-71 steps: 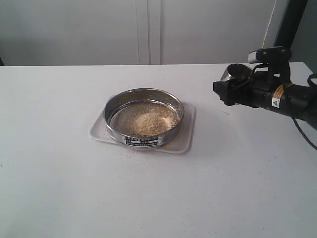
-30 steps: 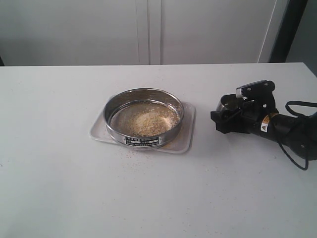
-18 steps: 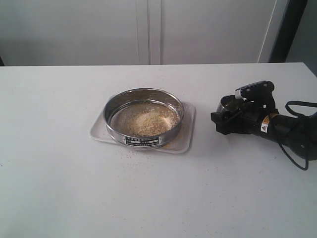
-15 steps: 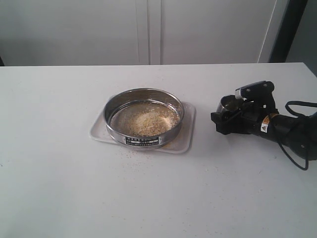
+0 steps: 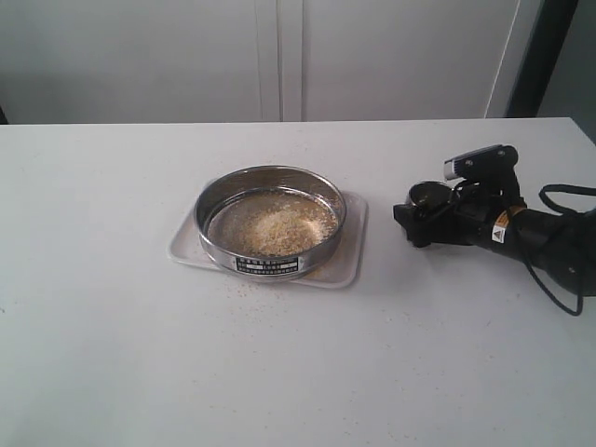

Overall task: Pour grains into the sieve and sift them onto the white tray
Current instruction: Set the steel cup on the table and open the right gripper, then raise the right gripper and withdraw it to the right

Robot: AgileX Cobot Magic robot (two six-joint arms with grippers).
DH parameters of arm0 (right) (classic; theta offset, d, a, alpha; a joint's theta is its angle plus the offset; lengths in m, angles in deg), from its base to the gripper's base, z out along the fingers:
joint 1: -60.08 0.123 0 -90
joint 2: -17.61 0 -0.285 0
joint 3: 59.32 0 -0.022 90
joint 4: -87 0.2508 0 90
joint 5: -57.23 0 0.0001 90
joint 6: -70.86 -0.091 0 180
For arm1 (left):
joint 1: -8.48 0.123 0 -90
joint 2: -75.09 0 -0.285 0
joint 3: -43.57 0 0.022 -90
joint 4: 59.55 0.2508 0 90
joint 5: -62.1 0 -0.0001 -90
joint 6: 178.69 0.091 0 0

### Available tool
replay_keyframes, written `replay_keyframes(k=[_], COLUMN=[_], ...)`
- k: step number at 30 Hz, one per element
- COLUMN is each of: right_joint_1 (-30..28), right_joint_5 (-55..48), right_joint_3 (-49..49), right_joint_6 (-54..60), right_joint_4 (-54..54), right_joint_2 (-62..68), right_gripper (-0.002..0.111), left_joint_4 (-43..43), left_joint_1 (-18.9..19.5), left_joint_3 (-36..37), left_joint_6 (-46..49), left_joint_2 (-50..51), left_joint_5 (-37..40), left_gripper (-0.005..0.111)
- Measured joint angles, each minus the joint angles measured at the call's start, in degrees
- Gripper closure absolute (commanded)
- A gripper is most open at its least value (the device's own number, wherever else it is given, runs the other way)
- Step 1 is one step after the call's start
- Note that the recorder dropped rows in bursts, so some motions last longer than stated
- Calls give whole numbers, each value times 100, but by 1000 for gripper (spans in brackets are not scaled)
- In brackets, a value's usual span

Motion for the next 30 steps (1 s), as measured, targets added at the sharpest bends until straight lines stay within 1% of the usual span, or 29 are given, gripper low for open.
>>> replay_keyframes(k=[13, 16, 18, 21, 23, 24, 25, 27, 28, 29, 30], right_joint_1=[0, 0, 0, 0, 0, 0, 0, 0, 0, 0, 0], right_joint_5=[0, -198, -529, -1225, -1833, -2082, -2380, -2908, -3100, -3348, -3498], right_joint_3=[0, 0, 0, 0, 10, 10, 10, 10, 10, 10, 10], right_joint_6=[-439, -654, -867, -1213, -1329, -1349, -1349, -1426, -1483, -1553, -1620], right_joint_4=[-42, -128, -299, -647, -831, -900, -945, -1026, -1027, -1040, -1050], right_joint_2=[-728, -959, -1166, -1535, -1835, -1965, -2100, -2461, -2656, -2856, -3052], right_gripper=[22, 22, 24, 40, 60, 68, 79, 93, 102, 108, 108], left_joint_4=[0, 0, 0, 0, 0, 0, 0, 0, 0, 0, 0], left_joint_1=[0, 0, 0, 0, 0, 0, 0, 0, 0, 0, 0], left_joint_3=[0, 0, 0, 0, 0, 0, 0, 0, 0, 0, 0], left_joint_6=[0, 0, 0, 0, 0, 0, 0, 0, 0, 0, 0], left_joint_2=[0, 0, 0, 0, 0, 0, 0, 0, 0, 0, 0], left_joint_5=[0, 0, 0, 0, 0, 0, 0, 0, 0, 0, 0], left_gripper=[107, 107, 107, 107, 107, 107, 107, 107, 107, 107, 107])
